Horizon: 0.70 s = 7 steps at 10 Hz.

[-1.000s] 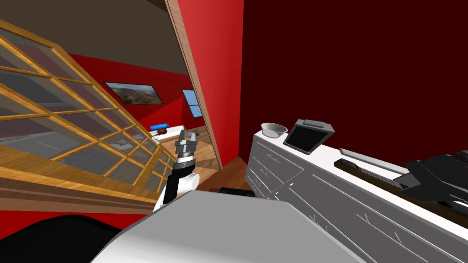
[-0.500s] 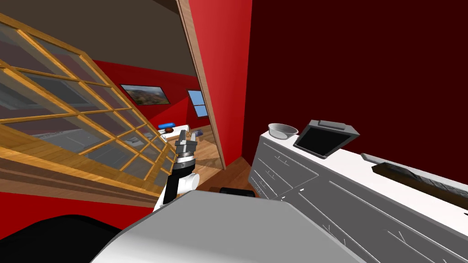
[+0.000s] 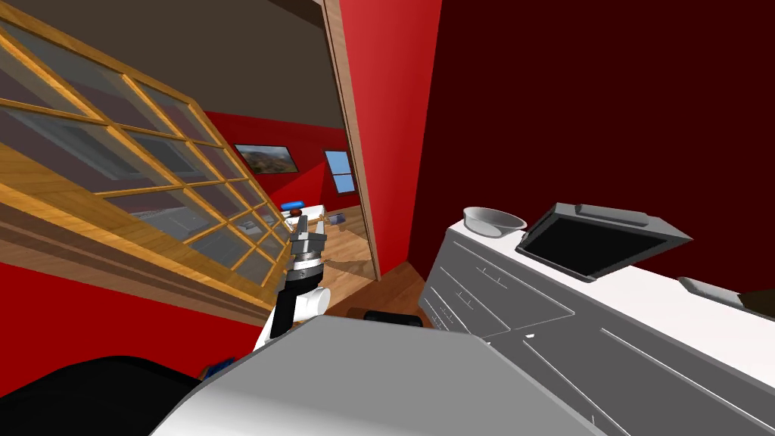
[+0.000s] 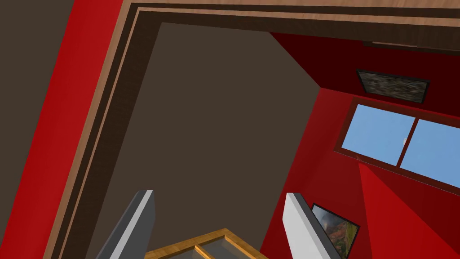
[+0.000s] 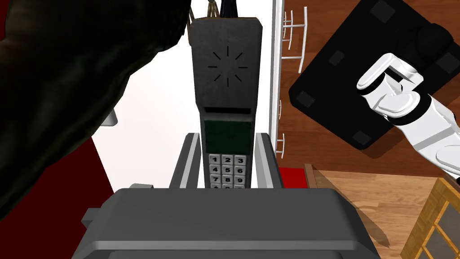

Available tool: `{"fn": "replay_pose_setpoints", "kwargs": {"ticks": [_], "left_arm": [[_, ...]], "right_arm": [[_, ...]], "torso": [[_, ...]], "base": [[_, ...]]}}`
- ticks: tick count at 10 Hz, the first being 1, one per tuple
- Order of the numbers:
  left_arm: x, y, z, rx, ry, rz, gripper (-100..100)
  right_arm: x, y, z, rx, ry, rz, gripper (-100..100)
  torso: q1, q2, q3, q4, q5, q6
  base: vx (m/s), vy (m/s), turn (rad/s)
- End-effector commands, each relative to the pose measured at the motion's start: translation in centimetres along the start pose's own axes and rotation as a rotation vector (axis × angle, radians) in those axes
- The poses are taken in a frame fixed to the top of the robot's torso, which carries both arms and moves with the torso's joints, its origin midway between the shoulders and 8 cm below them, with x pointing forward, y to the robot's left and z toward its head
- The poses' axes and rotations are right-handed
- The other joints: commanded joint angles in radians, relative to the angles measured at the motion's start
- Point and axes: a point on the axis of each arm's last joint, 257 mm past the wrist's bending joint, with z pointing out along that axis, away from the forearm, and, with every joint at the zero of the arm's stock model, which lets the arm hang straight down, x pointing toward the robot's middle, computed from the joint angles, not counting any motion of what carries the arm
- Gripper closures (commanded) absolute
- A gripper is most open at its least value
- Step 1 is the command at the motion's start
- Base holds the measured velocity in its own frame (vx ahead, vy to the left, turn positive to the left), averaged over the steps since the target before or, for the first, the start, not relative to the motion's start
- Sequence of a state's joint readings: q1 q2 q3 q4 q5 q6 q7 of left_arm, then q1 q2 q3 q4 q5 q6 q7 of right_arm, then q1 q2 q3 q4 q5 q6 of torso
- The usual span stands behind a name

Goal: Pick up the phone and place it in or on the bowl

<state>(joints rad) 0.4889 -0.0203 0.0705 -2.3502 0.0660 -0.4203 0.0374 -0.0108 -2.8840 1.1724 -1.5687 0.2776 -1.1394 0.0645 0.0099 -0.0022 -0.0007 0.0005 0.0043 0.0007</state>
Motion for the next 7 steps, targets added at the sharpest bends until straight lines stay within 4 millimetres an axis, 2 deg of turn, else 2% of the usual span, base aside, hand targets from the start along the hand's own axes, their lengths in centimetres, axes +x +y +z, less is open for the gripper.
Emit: {"fn": "replay_pose_setpoints", "kwargs": {"ticks": [1, 3, 4, 5, 7], "left_arm": [[0.0, 0.0, 0.0, 0.000, 0.000, 0.000, 0], [0.0, 0.0, 0.0, 0.000, 0.000, 0.000, 0], [0.0, 0.0, 0.0, 0.000, 0.000, 0.000, 0], [0.0, 0.0, 0.0, 0.000, 0.000, 0.000, 0], [0.0, 0.0, 0.0, 0.000, 0.000, 0.000, 0]], "right_arm": [[1.1, -0.2, -0.7, 0.009, 0.014, 0.015, 100], [4.6, -0.5, -2.4, 0.041, 0.047, 0.059, 100], [6.0, -0.5, -3.1, 0.052, 0.058, 0.073, 100], [6.4, -0.5, -3.2, 0.056, 0.063, 0.083, 100], [9.9, -0.4, -4.7, 0.085, 0.089, 0.133, 100]], "torso": [[0.000, 0.000, 0.000, 0.000, 0.000, 0.000], [-0.001, 0.000, 0.000, 0.000, 0.000, 0.000], [0.000, -0.001, -0.001, 0.000, 0.000, -0.001], [0.001, -0.003, -0.002, -0.001, 0.001, -0.001], [-0.002, -0.002, -0.001, 0.000, 0.000, 0.000]], "base": [[0.025, 0.067, 0.059], [0.029, 0.086, 0.220], [0.062, 0.102, 0.332], [0.059, 0.053, 0.090], [0.065, 0.056, 0.257]]}}
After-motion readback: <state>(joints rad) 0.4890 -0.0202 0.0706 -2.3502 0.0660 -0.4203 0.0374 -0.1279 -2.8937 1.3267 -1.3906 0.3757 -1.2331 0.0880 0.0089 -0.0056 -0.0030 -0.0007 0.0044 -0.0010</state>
